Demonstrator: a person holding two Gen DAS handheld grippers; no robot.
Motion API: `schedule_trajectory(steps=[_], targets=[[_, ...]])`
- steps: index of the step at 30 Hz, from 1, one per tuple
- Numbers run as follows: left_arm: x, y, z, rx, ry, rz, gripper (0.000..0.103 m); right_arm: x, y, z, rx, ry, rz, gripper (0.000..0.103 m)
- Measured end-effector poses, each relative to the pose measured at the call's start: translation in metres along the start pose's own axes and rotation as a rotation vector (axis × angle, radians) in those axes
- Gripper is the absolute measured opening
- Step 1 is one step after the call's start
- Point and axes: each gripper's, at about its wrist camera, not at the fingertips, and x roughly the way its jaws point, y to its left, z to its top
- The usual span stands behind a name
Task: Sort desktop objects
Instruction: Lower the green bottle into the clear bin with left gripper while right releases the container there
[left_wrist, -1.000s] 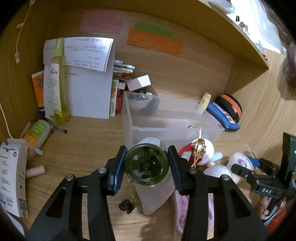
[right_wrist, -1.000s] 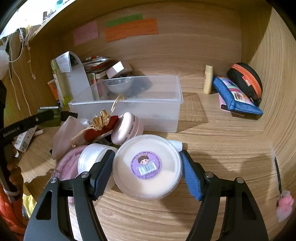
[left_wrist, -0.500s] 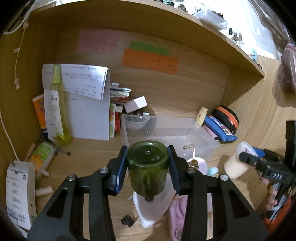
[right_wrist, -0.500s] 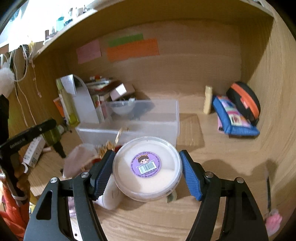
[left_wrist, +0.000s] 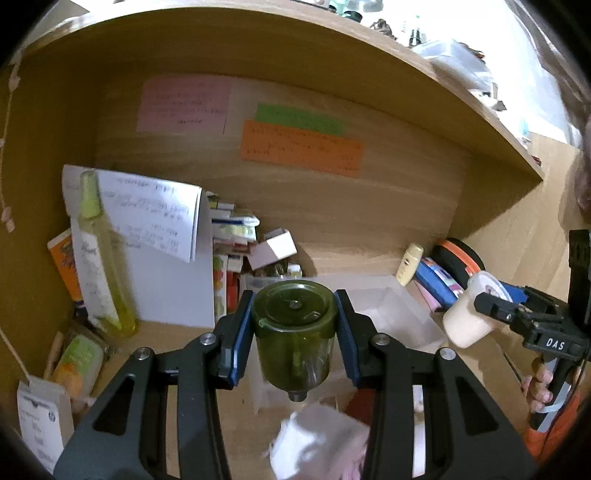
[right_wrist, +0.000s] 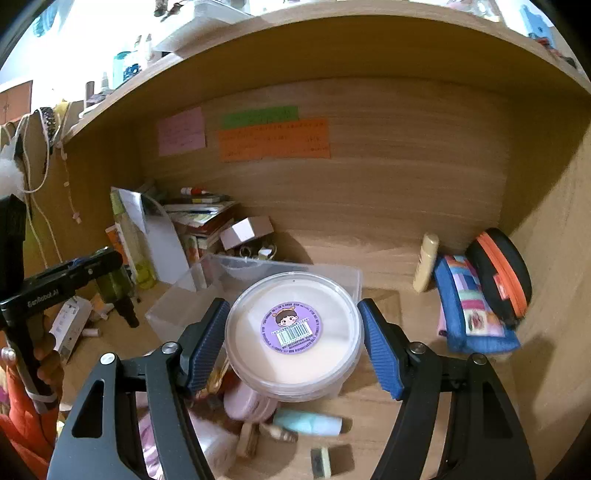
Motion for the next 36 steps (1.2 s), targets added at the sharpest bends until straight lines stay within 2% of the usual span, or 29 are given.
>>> schedule_trajectory(steps=[7,15,22,26,29,36], targets=[[0.034,0.002,0.015,-0.006,0.027,0.009,0.041,0.036,-0.005,0.013,-0.015,0.046,0.021,0.068],[0.079,0.006,0.0,0.001,0.135,0.028,0.041,0.081,-0.01,0.003,-0.016,0.138,0.027,0.068],[0.099,0.008,-0.014,0.019,0.207,0.03,0.041,0.102,-0.011,-0.009,-0.012,0.201,0.048,0.068],[0.111,0.006,-0.021,0.034,0.24,0.072,0.041,0.11,-0.008,-0.016,-0.03,0.224,0.048,0.068],[0.122,0.008,-0.025,0.021,0.271,0.067,0.041,0.117,-0.008,-0.019,-0.033,0.245,0.041,0.068],[0.122,-0.001,-0.029,0.06,0.267,0.083,0.041,0.125,-0.01,-0.024,-0.029,0.272,0.039,0.068]])
